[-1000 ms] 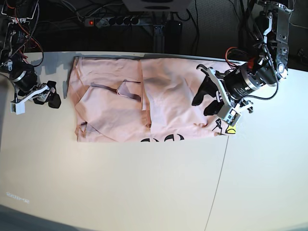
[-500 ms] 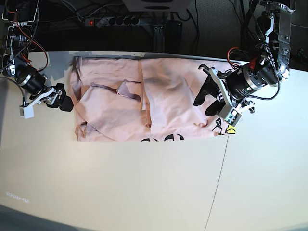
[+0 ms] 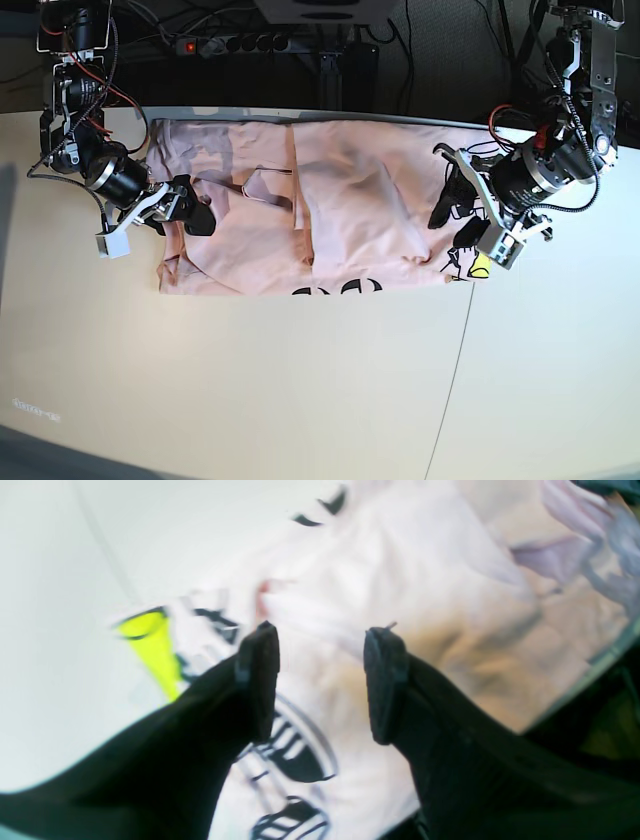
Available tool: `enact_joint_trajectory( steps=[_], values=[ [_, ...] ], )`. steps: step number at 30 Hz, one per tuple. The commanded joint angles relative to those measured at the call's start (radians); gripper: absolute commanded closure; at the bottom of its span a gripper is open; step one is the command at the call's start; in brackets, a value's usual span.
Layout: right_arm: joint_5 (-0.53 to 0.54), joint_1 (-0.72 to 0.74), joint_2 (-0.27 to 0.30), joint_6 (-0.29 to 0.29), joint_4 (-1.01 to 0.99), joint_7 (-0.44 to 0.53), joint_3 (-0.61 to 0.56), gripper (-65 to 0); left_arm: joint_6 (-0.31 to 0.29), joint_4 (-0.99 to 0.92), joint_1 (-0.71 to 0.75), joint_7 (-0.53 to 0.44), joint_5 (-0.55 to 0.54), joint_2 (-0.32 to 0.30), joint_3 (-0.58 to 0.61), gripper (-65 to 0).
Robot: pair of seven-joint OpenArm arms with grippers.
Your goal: Fold the T-shirt properly
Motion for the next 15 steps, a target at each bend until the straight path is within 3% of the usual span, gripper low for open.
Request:
enact_joint_trajectory(
  steps=[1, 3, 4, 9, 15],
  values=[
    [-0.068, -0.01, 0.005, 0.068, -0.007, -0.079, -0.008, -44.3, -0.003, 0.014, -0.005, -0.019, -0.013, -0.006, -0.021, -30.3],
    [-0.069, -0.01, 0.005, 0.068, -0.007, -0.068, -0.008, -42.7, -0.003, 0.014, -0.005, -0.019, -0.026, -0.006, -0.05, -30.3],
    [-0.076, -0.01, 0.005, 0.068, -0.007, -0.052, -0.008, -38.6, -0.003, 0.014, -0.005, -0.019, -0.035, -0.008, -0.062, -30.3],
    [-0.161, -0.01, 0.005, 0.068, -0.007, 0.034, -0.008, 0.0, -0.003, 0.014, -0.005, -0.018, -0.051, -0.023, -0.069, -30.3],
    [-0.293, -0.01, 0.006, 0.068, -0.007, 0.129, -0.007, 0.0, -0.003, 0.014, -0.005, -0.018, -0.051, -0.023, -0.069, -30.3]
  ],
)
